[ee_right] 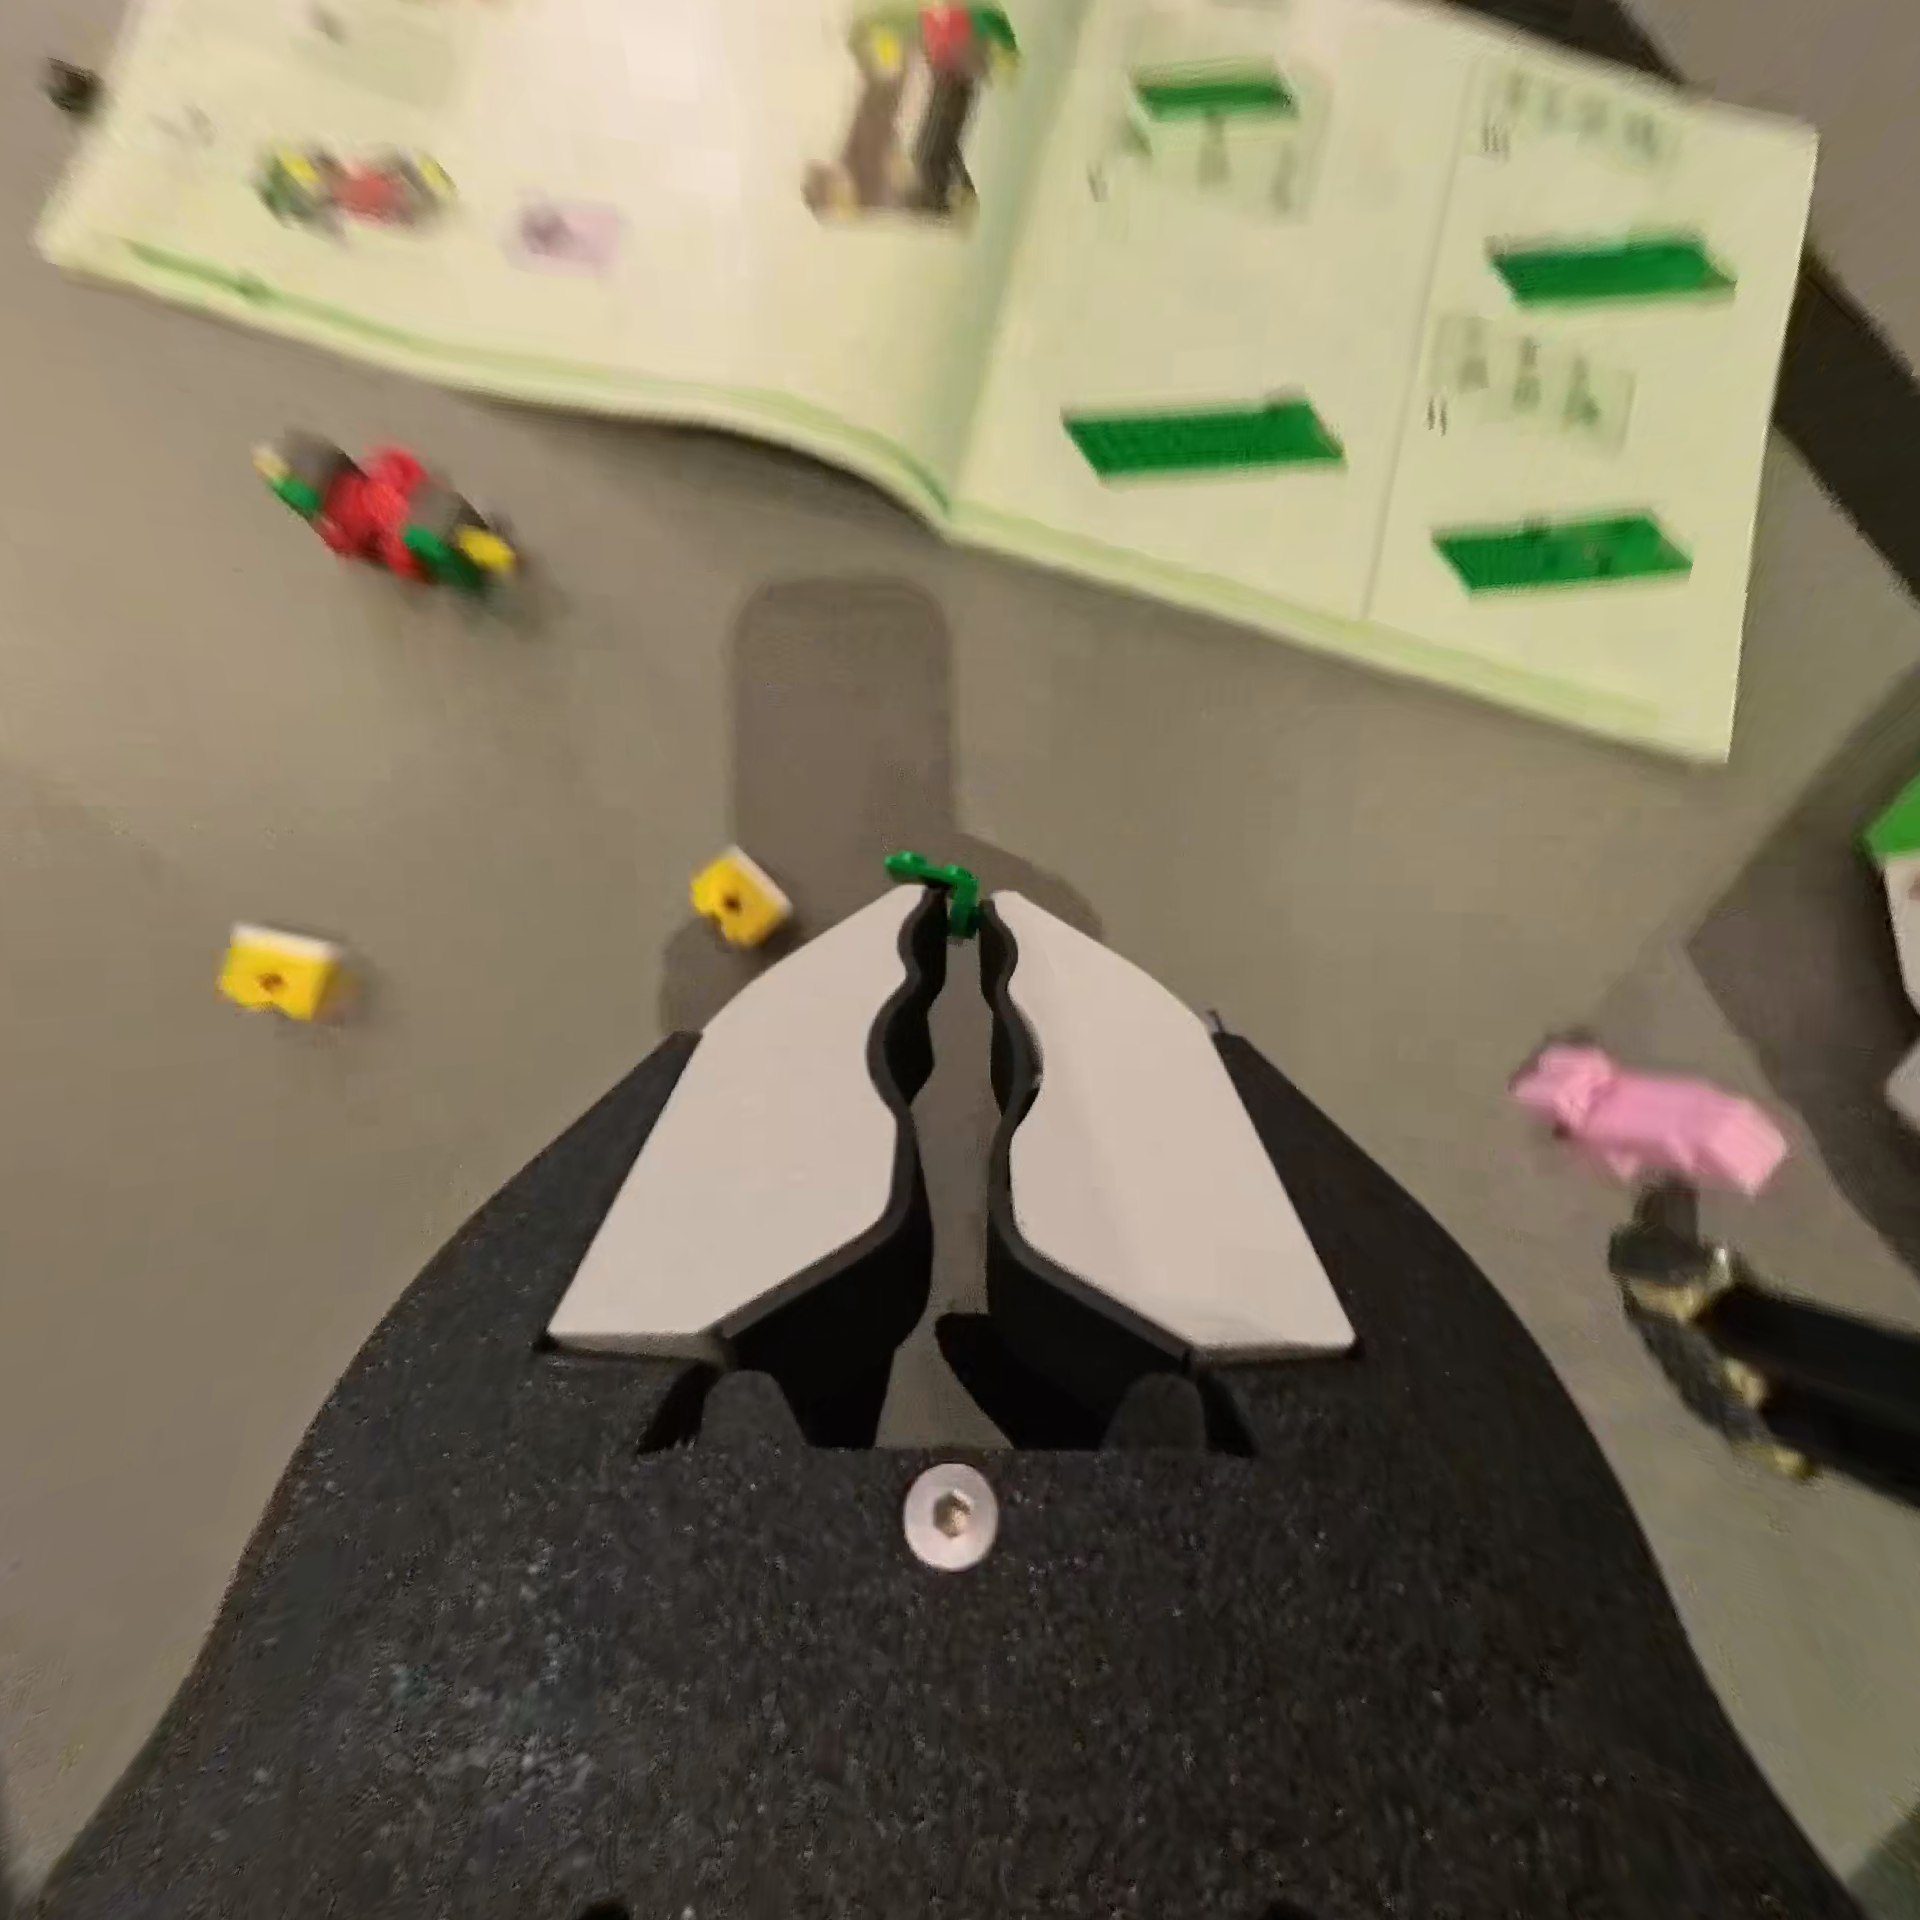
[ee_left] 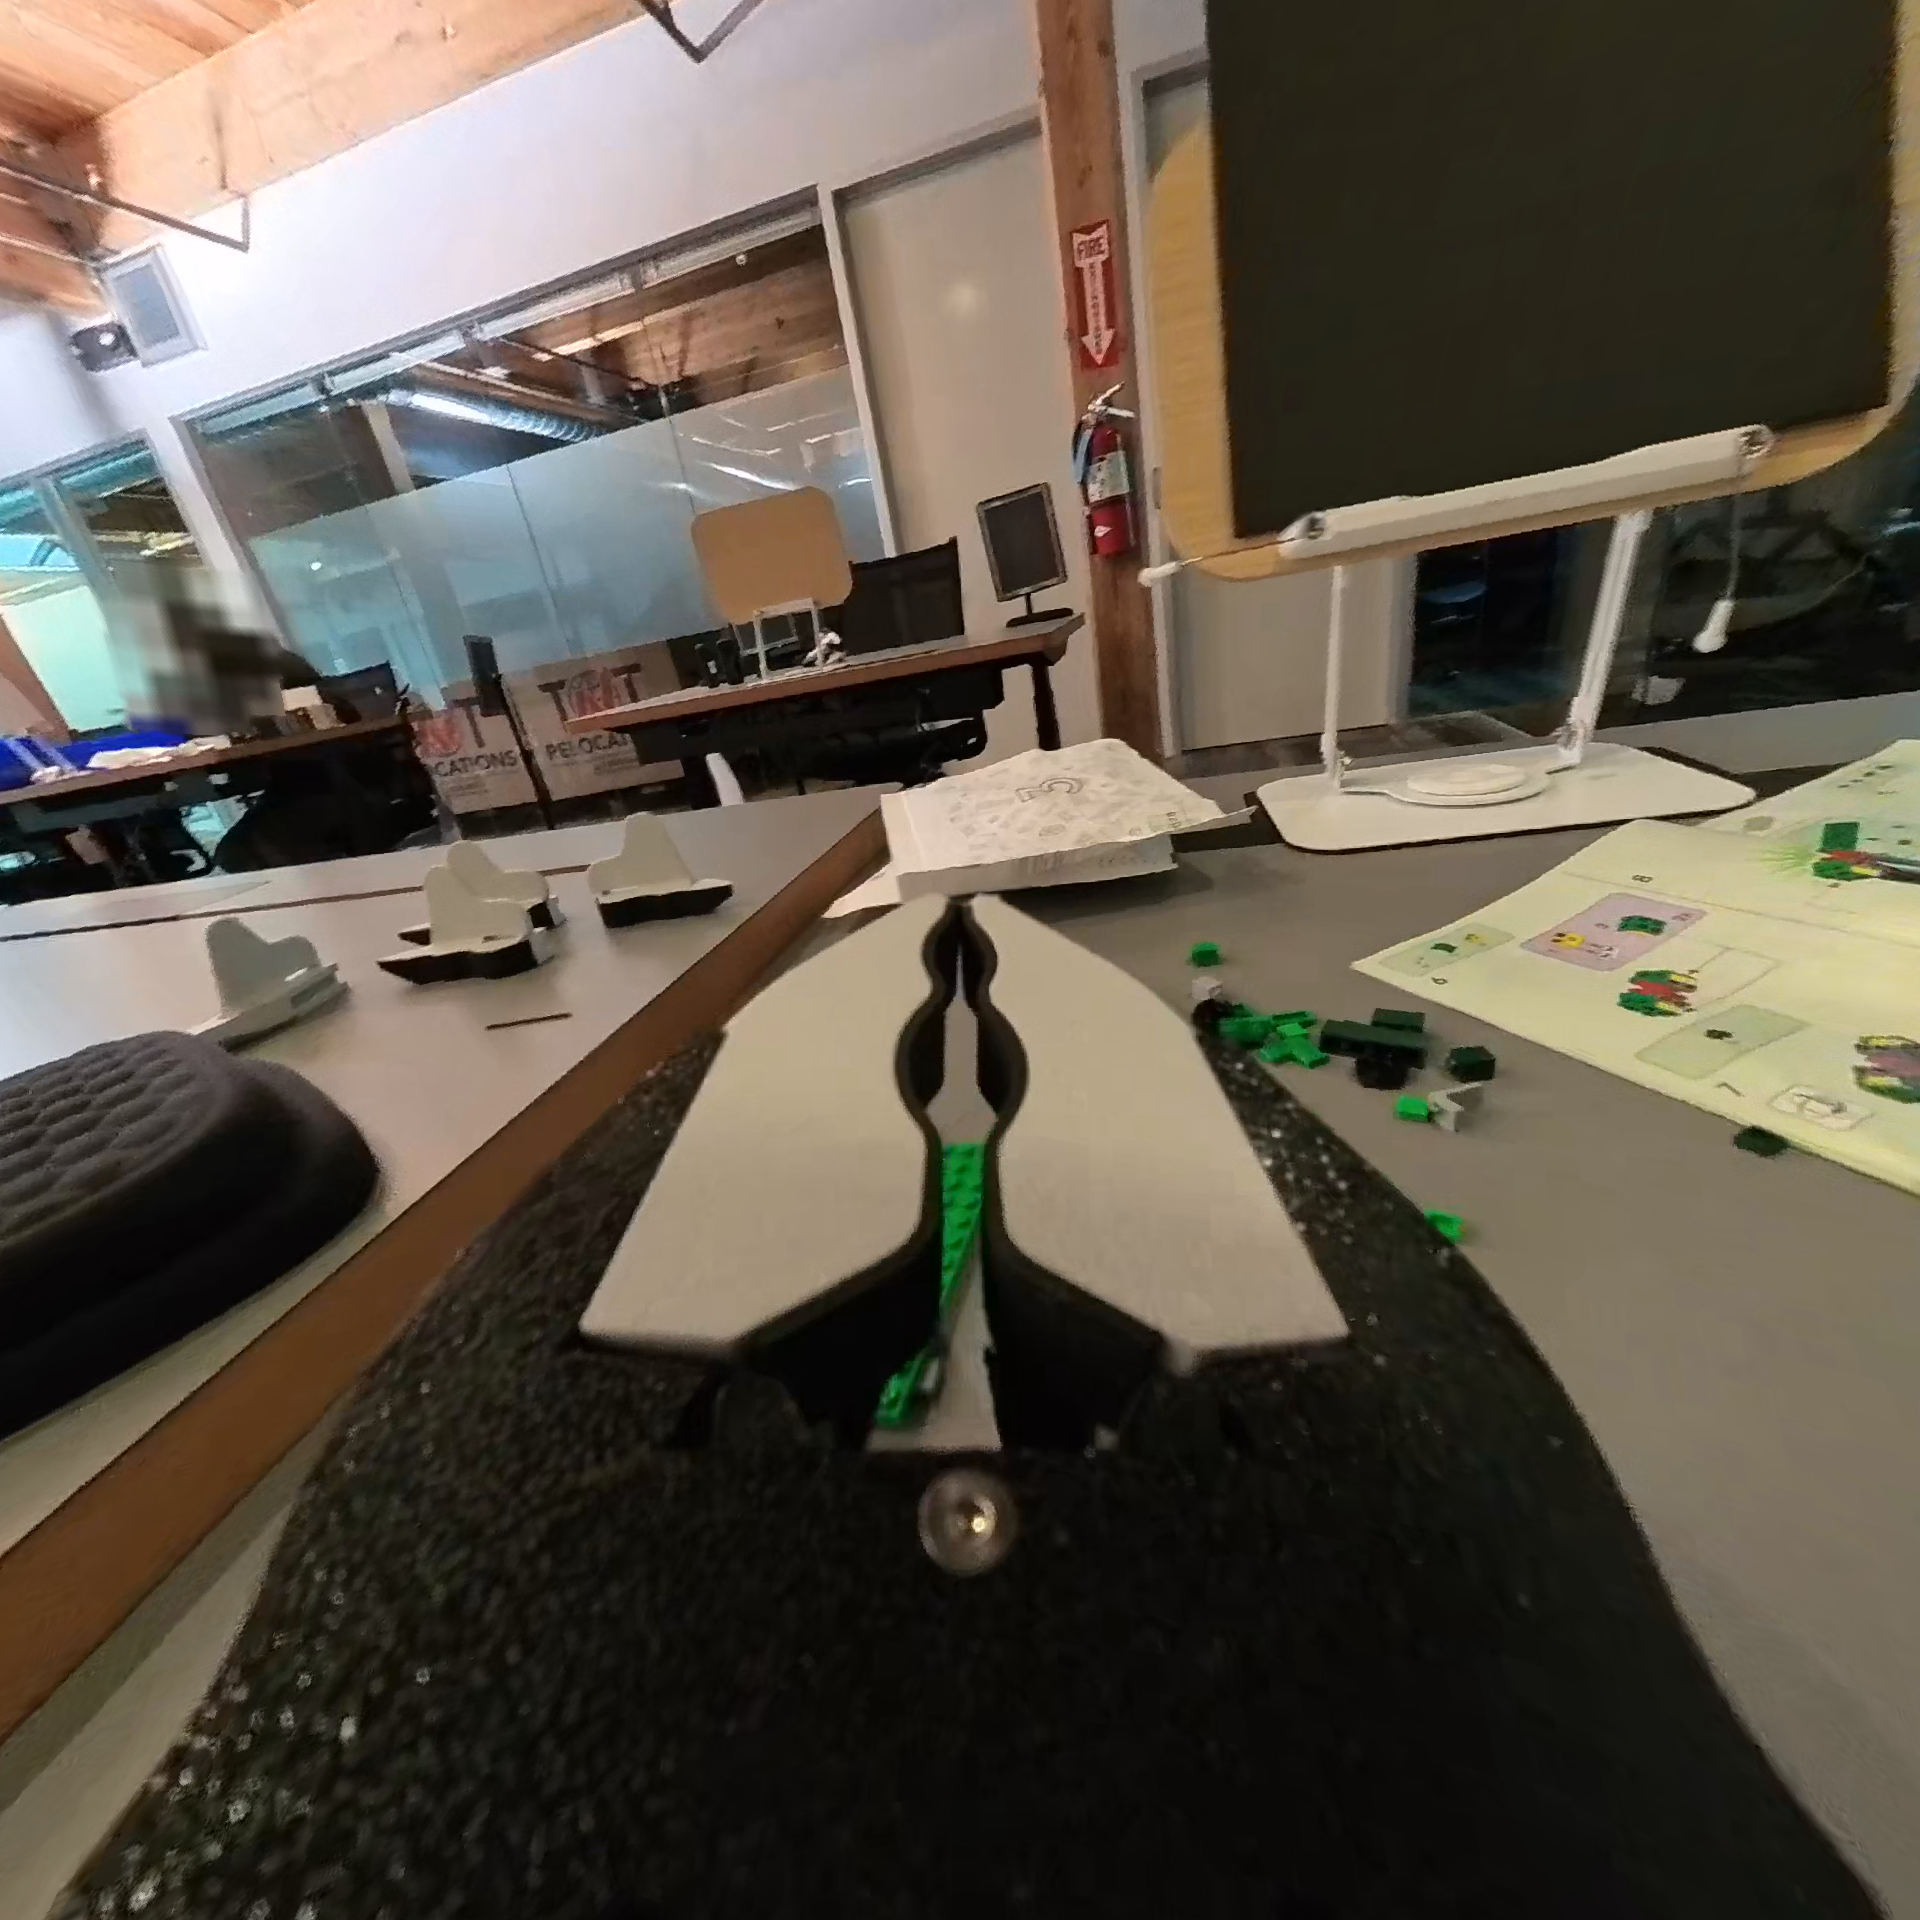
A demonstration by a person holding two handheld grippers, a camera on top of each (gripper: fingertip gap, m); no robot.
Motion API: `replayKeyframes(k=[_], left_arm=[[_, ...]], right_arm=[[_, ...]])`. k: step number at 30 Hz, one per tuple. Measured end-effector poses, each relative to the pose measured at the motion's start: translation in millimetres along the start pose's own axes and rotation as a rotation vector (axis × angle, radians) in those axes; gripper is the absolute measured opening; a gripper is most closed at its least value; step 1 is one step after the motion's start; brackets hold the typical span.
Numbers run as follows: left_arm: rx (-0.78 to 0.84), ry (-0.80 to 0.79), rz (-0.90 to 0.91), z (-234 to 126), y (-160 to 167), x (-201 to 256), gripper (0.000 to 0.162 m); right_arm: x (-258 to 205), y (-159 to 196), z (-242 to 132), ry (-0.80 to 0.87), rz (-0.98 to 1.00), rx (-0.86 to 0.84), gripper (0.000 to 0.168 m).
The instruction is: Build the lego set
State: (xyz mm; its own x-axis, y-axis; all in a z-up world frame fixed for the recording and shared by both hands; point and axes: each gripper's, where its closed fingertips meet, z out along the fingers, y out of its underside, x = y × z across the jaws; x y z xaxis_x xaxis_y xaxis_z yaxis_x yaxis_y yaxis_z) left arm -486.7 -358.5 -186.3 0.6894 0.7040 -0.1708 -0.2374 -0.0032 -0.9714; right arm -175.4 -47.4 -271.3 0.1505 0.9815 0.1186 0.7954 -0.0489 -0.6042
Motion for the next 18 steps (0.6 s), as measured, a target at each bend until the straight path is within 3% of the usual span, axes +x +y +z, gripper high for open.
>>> replayKeyframes(k=[3, 11, 14, 18], left_arm=[[0.014, 0.071, 0.048, 2, -2, 15, 0.000], [0.033, 0.128, 0.136, 2, -5, 30, 0.000], [0.024, 0.128, 0.143, 3, -4, 31, 0.000], [0.018, 0.122, 0.156, 4, -3, 31, 0.000]], right_arm=[[1, 21, 1, -0.002, 0.011, -0.042, 0.006], [0, 27, 12, -0.028, 0.012, -0.090, 0.007], [-2, 25, 13, -0.075, 0.053, -0.082, 0.027], [5, 19, 2, -0.046, 0.059, -0.031, 0.037]])
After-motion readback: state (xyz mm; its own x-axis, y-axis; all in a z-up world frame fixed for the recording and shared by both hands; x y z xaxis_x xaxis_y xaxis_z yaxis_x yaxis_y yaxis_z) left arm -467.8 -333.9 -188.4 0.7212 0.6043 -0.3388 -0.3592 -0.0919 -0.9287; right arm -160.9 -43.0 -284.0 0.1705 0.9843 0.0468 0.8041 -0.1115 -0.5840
